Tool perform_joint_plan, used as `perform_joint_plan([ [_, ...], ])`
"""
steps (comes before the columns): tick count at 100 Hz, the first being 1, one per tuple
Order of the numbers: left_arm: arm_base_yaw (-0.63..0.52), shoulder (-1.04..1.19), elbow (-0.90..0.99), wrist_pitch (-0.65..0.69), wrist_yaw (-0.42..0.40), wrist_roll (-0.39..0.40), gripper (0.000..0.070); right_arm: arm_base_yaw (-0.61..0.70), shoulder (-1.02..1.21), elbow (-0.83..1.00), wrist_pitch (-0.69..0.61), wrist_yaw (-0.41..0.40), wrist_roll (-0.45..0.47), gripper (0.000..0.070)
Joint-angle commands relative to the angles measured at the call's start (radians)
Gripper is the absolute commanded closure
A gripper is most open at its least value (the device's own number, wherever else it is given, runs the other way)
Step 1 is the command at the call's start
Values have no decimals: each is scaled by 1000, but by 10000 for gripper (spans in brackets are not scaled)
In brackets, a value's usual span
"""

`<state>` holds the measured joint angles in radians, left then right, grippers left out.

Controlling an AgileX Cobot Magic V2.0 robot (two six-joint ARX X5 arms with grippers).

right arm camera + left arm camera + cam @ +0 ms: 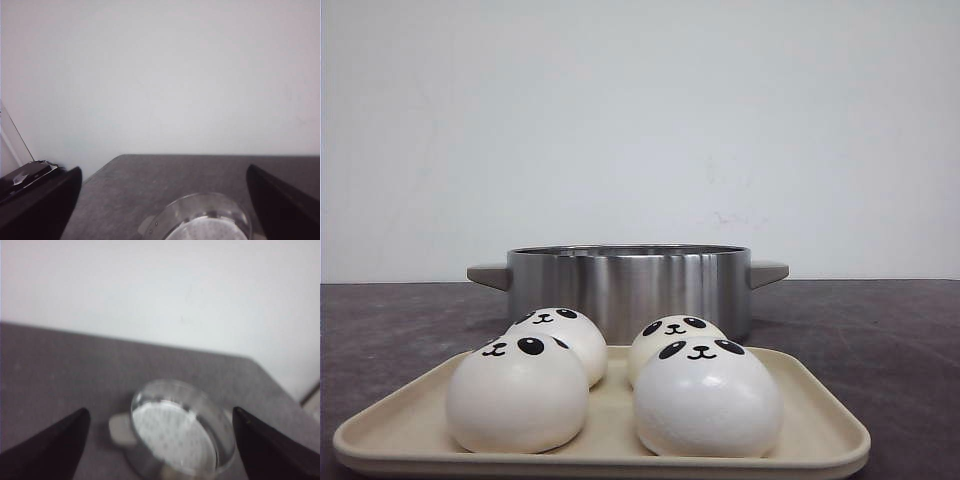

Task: Steam buns

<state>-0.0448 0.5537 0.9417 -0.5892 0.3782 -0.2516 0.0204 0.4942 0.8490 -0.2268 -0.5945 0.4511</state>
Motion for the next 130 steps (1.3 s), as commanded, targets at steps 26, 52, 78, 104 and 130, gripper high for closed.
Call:
perform_joint_plan([
  [26, -102, 47, 11, -79, 8, 109, 50, 264, 264, 174, -180, 197, -100, 16],
  [52, -148, 42, 11, -93, 7, 107, 51, 678, 565, 302, -556, 559, -57, 89],
  [78, -224, 40, 11, -102, 7, 101, 57, 788, 866, 302, -605, 569, 43, 91],
  [104, -288, 40, 11, -114, 7, 101, 57, 771, 1100, 302, -515, 568, 48, 171],
  [130, -317, 40, 11, -145, 7, 101, 57, 761, 1221, 302, -444, 562, 77, 171],
])
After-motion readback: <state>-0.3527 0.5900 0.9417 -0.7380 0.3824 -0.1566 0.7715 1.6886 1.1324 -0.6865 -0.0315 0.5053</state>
